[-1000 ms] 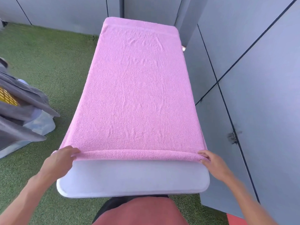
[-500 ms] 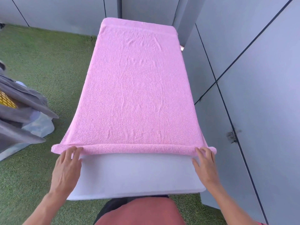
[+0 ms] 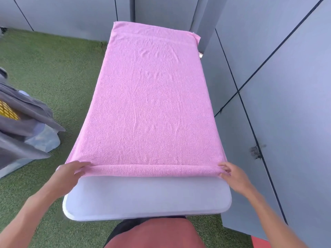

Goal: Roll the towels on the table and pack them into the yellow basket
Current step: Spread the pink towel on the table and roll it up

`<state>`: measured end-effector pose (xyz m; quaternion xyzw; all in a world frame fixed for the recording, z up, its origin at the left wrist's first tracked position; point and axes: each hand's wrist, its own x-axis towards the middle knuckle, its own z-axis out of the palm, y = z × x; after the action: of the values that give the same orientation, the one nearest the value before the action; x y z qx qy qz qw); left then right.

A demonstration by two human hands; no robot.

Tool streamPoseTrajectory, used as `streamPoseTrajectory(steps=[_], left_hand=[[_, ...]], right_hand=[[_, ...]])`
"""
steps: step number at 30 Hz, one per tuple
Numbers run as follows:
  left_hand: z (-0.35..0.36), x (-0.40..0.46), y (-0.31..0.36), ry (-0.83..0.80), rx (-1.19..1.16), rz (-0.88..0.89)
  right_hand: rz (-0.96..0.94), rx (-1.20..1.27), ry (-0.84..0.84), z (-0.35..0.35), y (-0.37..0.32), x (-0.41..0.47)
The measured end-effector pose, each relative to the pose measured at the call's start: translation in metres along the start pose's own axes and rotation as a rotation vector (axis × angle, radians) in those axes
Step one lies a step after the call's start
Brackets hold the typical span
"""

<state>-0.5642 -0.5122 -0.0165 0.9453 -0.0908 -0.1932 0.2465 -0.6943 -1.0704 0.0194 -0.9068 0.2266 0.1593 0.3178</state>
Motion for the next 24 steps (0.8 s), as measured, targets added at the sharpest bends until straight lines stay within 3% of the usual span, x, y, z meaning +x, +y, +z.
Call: streamPoseTrajectory(steps=[3,6,8,11,18,20,24], left_hand=[[-0.004,0.007,0.011,0.152,-0.095,-0.071],[0.003,-0.003,0.023,0.329,0.202,-0.009],[0.015,-0.016,0.032,0.388,0.375,0.051],[0.040,-0.027,0.033,0.353,0.420,0.086],[0.030,-0.002,0.037,0.335,0.325,0.050],[0.024,0.004,0.034,0.299,0.342,0.068],[0.017,0.002,0.011,0.119,0.282,0.039]], right_hand=[[-0.008,0.153,0.187,0.005,-0.006,0.005],[-0.143,-0.154,0.414,0.026,-0.005,-0.004],[-0.225,-0.419,0.477,0.033,-0.002,-0.013],[-0.235,-0.528,0.393,0.041,0.002,-0.016],[-0.198,-0.373,0.374,0.036,-0.012,0.006],[-0.184,-0.415,0.291,0.030,-0.008,0.009],[-0.154,-0.416,-0.042,0.007,0.006,0.006]])
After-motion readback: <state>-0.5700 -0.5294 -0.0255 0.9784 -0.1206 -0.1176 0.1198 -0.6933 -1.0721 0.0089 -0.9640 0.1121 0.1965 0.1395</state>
